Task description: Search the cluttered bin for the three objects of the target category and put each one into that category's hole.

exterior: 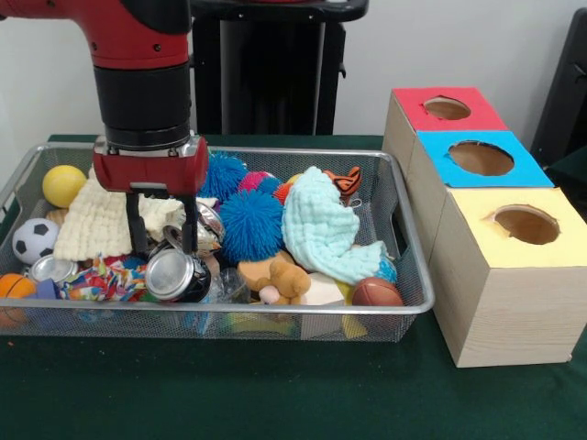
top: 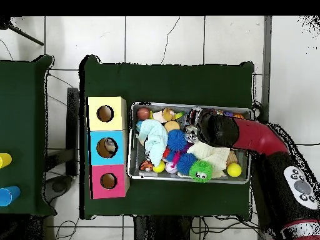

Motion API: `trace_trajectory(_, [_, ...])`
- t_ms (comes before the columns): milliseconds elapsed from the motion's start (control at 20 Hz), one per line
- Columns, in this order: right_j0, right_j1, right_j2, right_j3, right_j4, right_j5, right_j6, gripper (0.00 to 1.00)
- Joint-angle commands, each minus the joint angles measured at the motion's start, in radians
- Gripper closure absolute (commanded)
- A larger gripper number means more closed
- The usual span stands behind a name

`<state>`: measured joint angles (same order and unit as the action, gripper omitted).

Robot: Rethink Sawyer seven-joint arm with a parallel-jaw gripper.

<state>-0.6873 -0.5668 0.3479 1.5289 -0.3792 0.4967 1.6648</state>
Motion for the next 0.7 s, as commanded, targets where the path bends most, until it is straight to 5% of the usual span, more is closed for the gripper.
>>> trace_trajectory(50, [0.037, 0.022, -0.03, -0.083, -0.002, 0.337, -0.074, 0.0])
trace_trajectory(700, [0.02, -0.003, -0.014, -0.027, -0.034, 0.336, -0.044, 0.0])
